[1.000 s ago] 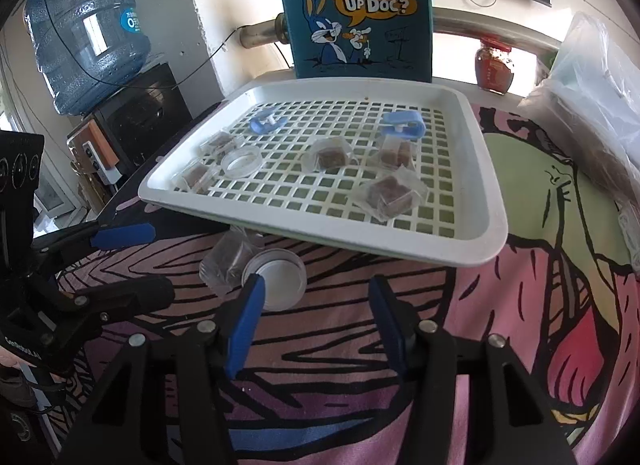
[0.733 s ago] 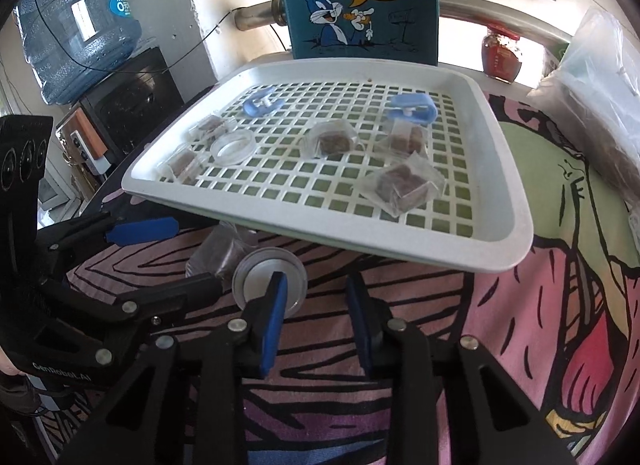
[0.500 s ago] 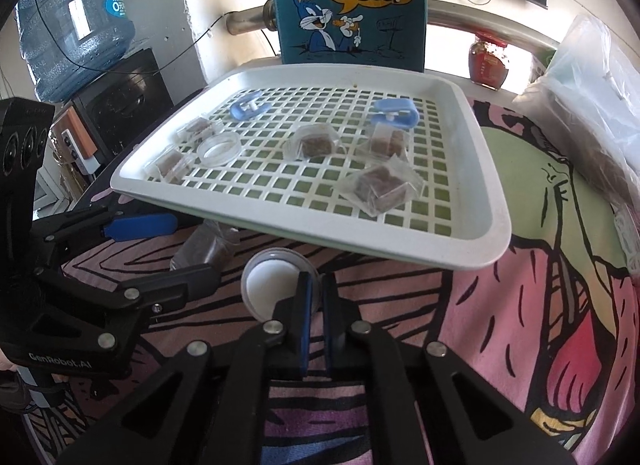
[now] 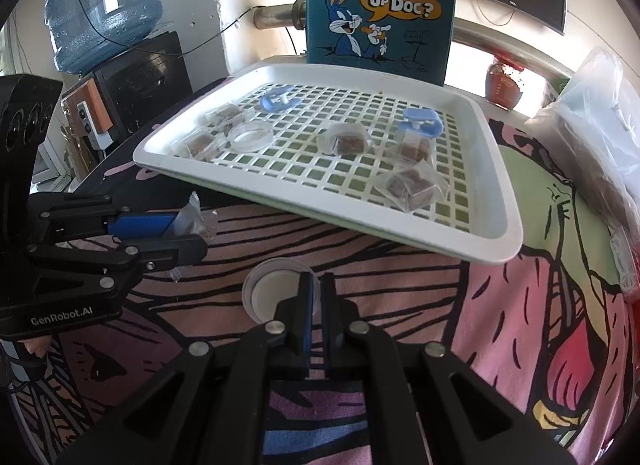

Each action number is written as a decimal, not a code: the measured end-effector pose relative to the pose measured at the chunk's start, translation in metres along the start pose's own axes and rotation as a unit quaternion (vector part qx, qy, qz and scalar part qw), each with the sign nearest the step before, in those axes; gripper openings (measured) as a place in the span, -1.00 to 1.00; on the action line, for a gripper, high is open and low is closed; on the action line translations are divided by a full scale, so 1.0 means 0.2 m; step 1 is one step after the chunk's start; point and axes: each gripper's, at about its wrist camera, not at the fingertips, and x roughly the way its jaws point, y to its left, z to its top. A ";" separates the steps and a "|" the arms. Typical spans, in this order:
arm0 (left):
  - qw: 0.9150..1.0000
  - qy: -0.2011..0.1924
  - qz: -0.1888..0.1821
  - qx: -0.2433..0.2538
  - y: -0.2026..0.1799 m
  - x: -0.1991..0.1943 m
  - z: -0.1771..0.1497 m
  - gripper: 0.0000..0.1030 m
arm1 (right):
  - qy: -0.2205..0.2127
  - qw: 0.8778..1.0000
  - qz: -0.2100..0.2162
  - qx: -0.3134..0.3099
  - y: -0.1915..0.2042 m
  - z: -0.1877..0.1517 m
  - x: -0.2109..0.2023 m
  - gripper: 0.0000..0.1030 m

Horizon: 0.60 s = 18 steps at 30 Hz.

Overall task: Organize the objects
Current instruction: 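Grasp a brown-snack packet with the left gripper while the right gripper grasps a clear round lid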

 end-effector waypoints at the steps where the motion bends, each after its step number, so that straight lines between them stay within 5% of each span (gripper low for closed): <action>1: 1.000 -0.001 0.002 -0.004 0.01 0.00 0.00 -0.52 | 0.000 1.000 -0.002 -0.002 0.00 0.00 0.00 -0.93; 18: 0.999 0.001 0.052 0.013 -0.03 0.01 0.00 -0.37 | 0.005 1.000 -0.004 -0.006 0.02 -0.01 0.01 -0.86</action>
